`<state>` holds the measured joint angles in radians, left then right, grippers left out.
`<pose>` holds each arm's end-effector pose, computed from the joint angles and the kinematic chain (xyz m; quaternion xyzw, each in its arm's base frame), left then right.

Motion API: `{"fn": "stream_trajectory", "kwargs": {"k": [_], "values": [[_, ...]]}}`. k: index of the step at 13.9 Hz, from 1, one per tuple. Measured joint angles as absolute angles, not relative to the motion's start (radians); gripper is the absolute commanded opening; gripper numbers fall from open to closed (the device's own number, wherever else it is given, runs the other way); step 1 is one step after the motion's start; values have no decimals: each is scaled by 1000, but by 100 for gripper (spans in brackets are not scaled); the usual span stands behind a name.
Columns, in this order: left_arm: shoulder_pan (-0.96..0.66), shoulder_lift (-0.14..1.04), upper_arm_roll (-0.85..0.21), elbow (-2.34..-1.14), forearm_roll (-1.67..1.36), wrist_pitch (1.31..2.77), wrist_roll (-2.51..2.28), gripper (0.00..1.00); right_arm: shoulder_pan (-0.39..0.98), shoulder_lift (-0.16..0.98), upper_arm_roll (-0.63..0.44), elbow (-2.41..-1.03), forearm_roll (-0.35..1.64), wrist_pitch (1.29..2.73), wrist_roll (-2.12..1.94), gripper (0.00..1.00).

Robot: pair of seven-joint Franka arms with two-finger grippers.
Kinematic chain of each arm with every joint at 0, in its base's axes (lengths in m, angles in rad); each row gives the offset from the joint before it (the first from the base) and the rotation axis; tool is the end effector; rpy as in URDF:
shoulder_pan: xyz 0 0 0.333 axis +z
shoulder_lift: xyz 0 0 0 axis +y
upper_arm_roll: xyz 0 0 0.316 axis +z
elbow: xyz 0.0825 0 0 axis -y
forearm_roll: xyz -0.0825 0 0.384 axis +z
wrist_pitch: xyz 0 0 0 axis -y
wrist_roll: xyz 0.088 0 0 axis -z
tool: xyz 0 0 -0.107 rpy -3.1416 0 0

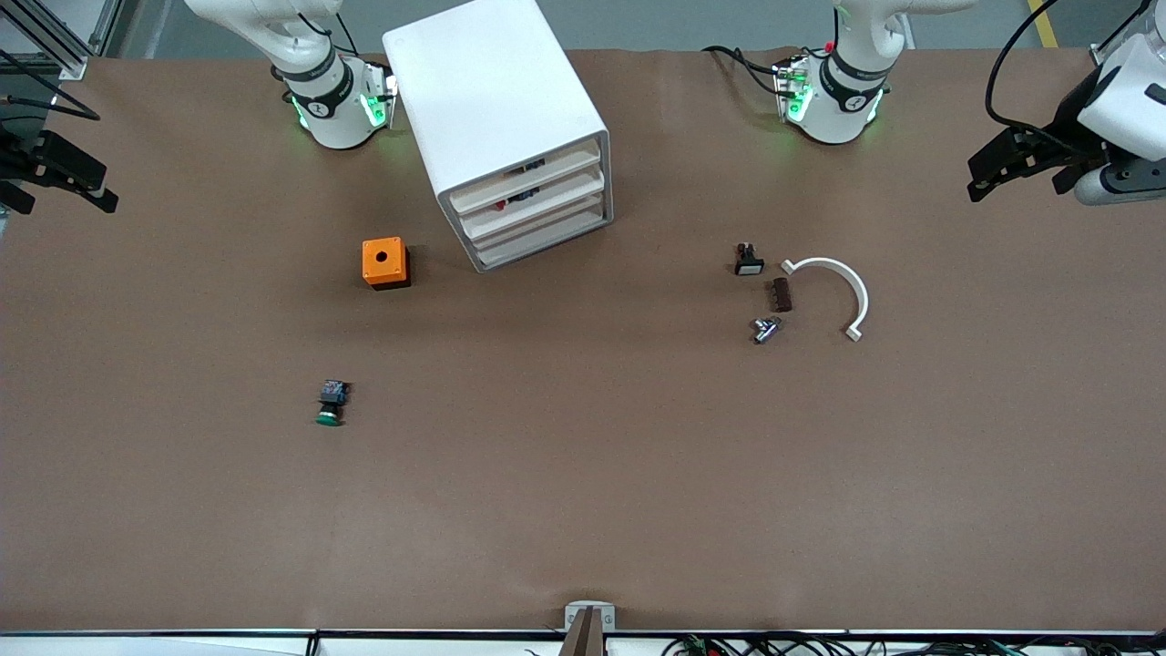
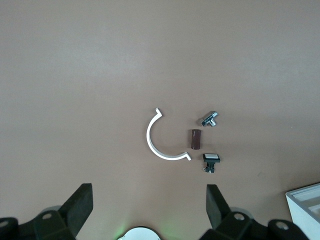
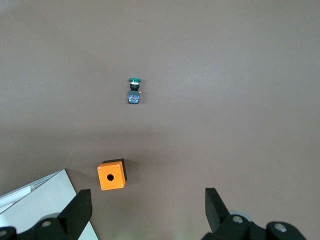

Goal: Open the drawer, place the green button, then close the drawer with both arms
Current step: 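Move the right gripper toward the green button while the left gripper reaches the cabinet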

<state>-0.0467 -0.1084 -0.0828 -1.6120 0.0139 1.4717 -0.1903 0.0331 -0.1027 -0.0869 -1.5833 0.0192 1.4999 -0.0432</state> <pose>0.5057 -0.0669 0.6542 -0.9993 -0.0313 0.0141 0.0138 0.5141 -0.0283 0.6671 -0.9998 0.0043 -0.0101 0.0135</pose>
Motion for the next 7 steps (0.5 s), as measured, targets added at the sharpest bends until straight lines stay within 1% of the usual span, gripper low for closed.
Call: {"fn": "stream_trajectory", "kwargs": {"k": [7], "values": [[-47, -90, -81, -1599, 14, 1471, -190, 100, 33, -103, -87, -1584, 19, 1498, -43, 100]]}}
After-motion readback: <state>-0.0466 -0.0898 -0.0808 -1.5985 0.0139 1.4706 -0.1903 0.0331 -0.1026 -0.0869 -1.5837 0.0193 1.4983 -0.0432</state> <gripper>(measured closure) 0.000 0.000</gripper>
